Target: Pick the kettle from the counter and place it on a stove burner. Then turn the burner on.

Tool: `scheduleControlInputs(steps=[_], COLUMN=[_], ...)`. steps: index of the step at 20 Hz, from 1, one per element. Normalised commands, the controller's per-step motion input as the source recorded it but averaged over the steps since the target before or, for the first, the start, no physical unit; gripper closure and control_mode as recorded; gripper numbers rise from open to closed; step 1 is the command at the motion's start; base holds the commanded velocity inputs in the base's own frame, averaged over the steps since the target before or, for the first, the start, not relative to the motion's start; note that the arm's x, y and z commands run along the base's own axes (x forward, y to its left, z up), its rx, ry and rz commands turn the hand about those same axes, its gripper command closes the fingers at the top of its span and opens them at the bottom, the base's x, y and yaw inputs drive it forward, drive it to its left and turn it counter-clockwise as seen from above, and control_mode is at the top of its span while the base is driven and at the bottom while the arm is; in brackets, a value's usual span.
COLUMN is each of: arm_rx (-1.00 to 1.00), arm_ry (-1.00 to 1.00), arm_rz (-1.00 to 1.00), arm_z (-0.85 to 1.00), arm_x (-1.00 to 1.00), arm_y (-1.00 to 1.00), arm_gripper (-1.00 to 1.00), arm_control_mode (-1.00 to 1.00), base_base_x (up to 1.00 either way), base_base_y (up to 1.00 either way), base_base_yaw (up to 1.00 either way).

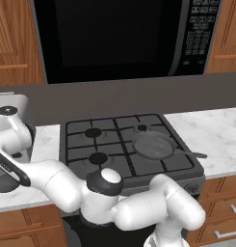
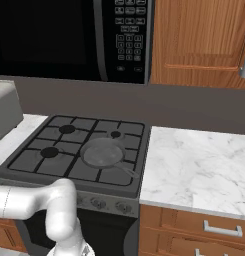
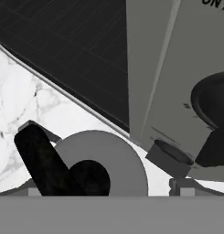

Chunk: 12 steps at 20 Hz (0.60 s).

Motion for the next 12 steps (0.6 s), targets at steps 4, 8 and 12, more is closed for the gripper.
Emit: scheduleControlInputs(steps=[4, 8, 12], arm_rx=[0.00, 0.00, 0.00], arm_ry=[0.00, 0.00, 0.00], arm_rz=[0.00, 0.00, 0.00], arm_z=[-0.28, -0.09, -0.03], arm_x=[0.04, -0.28, -0.39], arm_y=[0.10, 0.00, 0.00], arm_gripper=[1.00, 1.00, 1.00], arm_control_mode=[-1.00, -1.00, -1.00], base_base_x=[0.00, 0.00, 0.00], base_base_y=[0.00, 0.00, 0.00], base_base_yaw=[0.00, 0.00, 0.00])
